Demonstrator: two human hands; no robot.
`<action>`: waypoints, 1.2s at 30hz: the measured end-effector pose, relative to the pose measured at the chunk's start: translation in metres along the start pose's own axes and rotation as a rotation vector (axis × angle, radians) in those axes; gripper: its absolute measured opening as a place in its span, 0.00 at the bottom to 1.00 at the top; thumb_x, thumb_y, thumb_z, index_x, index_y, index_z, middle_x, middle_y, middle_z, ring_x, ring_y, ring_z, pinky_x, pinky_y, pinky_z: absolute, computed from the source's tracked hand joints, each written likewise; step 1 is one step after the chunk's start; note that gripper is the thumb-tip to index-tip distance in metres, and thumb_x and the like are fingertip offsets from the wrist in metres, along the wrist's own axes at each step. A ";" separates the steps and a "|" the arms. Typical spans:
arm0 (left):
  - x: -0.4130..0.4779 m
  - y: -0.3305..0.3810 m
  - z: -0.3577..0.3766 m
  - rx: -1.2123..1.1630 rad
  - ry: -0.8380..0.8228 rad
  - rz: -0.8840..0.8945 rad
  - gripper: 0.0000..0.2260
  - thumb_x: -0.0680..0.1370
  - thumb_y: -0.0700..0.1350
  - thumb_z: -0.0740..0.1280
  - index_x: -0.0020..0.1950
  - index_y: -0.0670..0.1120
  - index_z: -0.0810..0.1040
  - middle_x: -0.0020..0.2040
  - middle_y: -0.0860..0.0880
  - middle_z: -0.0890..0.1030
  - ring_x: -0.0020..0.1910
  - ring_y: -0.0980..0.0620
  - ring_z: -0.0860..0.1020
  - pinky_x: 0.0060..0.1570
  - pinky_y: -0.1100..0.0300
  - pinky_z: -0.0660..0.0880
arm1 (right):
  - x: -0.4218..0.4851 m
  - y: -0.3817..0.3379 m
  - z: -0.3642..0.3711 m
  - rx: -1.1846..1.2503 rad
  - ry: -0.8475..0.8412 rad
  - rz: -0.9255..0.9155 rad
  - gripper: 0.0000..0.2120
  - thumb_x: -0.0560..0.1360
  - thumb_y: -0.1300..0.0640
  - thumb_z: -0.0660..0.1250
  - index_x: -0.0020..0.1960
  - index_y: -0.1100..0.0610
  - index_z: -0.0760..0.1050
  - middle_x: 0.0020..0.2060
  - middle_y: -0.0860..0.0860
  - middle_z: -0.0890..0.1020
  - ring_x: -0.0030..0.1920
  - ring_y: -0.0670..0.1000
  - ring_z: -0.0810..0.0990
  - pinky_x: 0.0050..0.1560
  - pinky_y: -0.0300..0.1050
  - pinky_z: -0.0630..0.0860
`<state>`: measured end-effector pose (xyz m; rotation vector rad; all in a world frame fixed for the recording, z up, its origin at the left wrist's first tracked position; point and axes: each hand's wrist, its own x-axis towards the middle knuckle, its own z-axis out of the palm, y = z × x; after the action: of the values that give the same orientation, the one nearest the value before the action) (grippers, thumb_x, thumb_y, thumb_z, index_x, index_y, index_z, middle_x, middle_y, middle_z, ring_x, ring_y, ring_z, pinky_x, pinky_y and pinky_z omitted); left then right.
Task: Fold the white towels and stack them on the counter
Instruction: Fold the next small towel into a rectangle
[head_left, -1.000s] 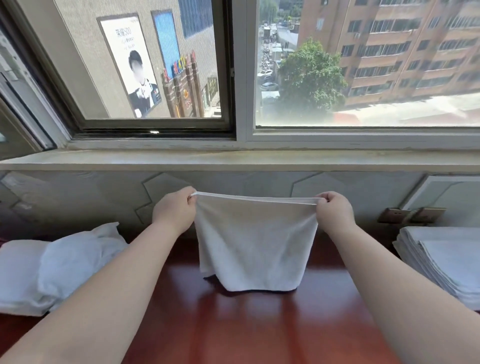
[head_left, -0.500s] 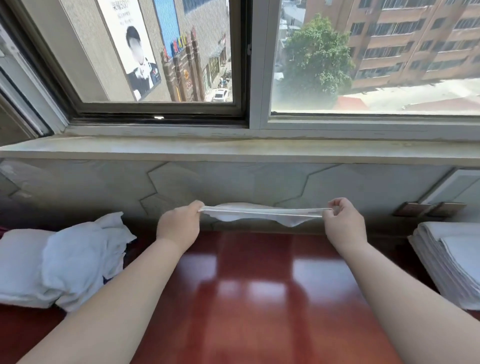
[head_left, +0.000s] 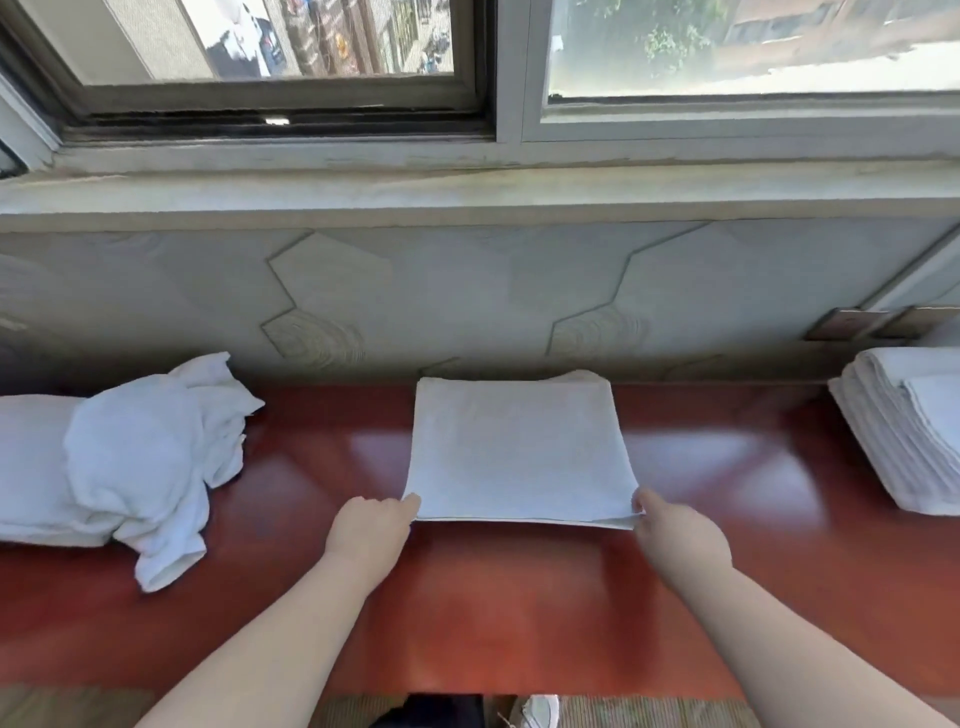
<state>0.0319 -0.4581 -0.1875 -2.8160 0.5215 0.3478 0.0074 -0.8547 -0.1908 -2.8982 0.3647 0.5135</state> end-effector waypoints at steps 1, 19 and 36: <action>-0.004 0.003 0.009 0.042 -0.051 0.022 0.16 0.77 0.39 0.64 0.64 0.48 0.73 0.47 0.48 0.84 0.44 0.44 0.84 0.40 0.54 0.66 | -0.006 0.003 0.007 -0.064 -0.031 -0.035 0.10 0.77 0.54 0.57 0.57 0.45 0.67 0.39 0.49 0.79 0.40 0.58 0.79 0.38 0.48 0.75; -0.073 0.036 0.055 0.067 -0.190 -0.004 0.19 0.82 0.42 0.55 0.73 0.48 0.65 0.57 0.49 0.75 0.49 0.47 0.78 0.45 0.52 0.65 | -0.073 0.027 0.045 -0.350 0.154 -0.528 0.20 0.47 0.65 0.81 0.31 0.55 0.74 0.29 0.52 0.73 0.27 0.57 0.72 0.27 0.49 0.66; -0.076 0.027 0.055 -0.053 0.026 0.129 0.12 0.72 0.53 0.63 0.46 0.48 0.82 0.63 0.41 0.80 0.52 0.42 0.79 0.50 0.48 0.74 | -0.080 0.012 0.072 -0.340 -0.097 -0.598 0.37 0.77 0.33 0.59 0.77 0.56 0.69 0.78 0.57 0.66 0.78 0.60 0.65 0.74 0.54 0.52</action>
<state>-0.0578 -0.4425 -0.2231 -2.8480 0.7120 0.3561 -0.0911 -0.8347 -0.2302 -3.0537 -0.6469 0.6475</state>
